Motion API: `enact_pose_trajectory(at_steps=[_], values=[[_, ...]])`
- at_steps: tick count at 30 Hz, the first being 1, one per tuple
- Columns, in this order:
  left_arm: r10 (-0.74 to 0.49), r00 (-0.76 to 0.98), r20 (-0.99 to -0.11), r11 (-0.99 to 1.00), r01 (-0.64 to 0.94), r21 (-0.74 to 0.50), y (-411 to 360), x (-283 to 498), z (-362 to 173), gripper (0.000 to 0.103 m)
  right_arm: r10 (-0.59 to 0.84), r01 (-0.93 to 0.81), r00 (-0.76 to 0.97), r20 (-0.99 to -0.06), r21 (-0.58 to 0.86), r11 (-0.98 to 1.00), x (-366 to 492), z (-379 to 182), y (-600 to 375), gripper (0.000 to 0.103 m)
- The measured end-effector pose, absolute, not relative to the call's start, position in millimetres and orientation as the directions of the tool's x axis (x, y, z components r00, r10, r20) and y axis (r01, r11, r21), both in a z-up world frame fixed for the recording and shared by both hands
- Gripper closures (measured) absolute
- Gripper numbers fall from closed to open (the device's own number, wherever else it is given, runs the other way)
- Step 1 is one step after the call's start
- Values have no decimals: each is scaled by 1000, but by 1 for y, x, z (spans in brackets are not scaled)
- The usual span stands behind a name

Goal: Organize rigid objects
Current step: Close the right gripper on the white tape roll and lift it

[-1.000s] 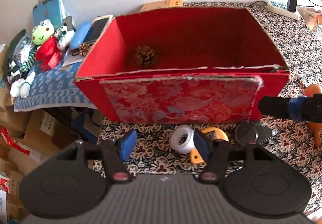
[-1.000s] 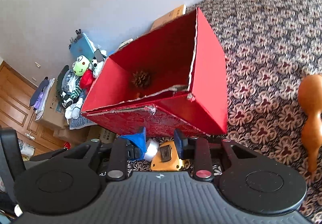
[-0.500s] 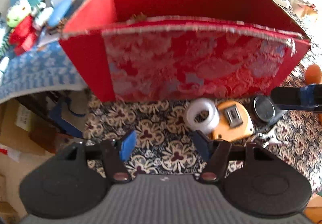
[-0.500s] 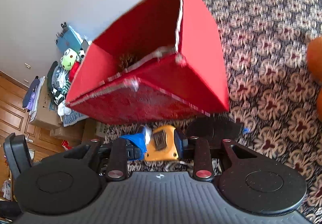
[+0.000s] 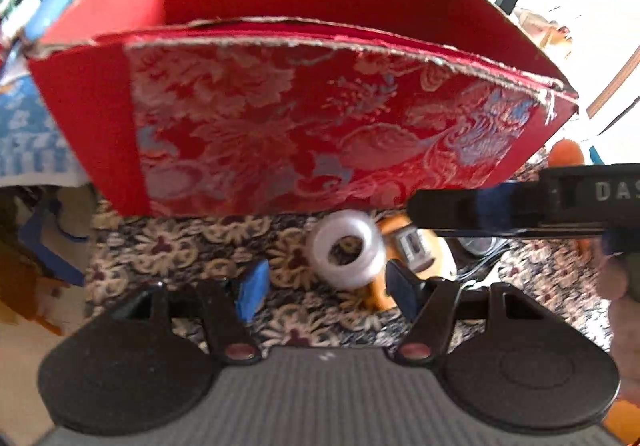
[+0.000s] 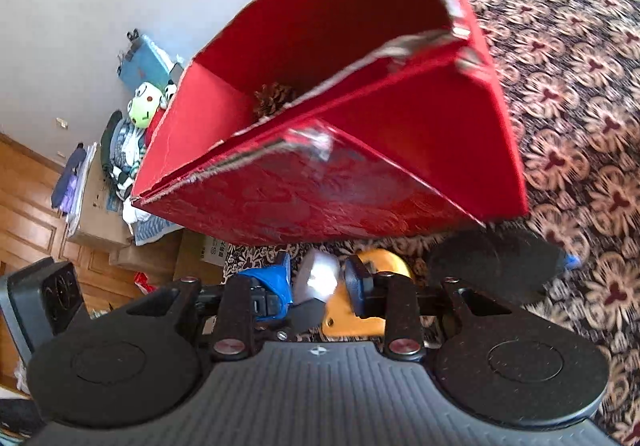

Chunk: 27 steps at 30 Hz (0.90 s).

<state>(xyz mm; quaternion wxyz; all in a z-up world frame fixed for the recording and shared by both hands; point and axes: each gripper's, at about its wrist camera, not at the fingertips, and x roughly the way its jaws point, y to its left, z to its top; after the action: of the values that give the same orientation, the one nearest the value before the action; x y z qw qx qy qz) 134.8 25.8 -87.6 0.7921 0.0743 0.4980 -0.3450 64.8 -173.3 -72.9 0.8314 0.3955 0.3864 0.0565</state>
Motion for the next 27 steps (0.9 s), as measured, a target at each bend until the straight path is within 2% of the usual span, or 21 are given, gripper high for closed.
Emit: enact_pose_trajectory(at_steps=[13,14,15,20,27], values=[[-490,254,-834,780,556,-289,25,130,-97,35,435,92,631,-642,619,780,97,-81,-157,91],[-493,254,-833,779,555,-292,26,130,-96,38,436,86,628,-645,614,784,99,-81,-156,91],[-498,249,-830,777,553,-300,26,130,-96,47,435,79,627,-646,609,789,100,-82,-155,91],[-530,217,-820,769,531,-356,32,136,-95,58,438,65,625,-646,602,796,103,-87,-152,91],[-531,233,-815,779,512,-362,34,132,-94,59,442,61,639,-630,614,787,97,-86,-152,91]])
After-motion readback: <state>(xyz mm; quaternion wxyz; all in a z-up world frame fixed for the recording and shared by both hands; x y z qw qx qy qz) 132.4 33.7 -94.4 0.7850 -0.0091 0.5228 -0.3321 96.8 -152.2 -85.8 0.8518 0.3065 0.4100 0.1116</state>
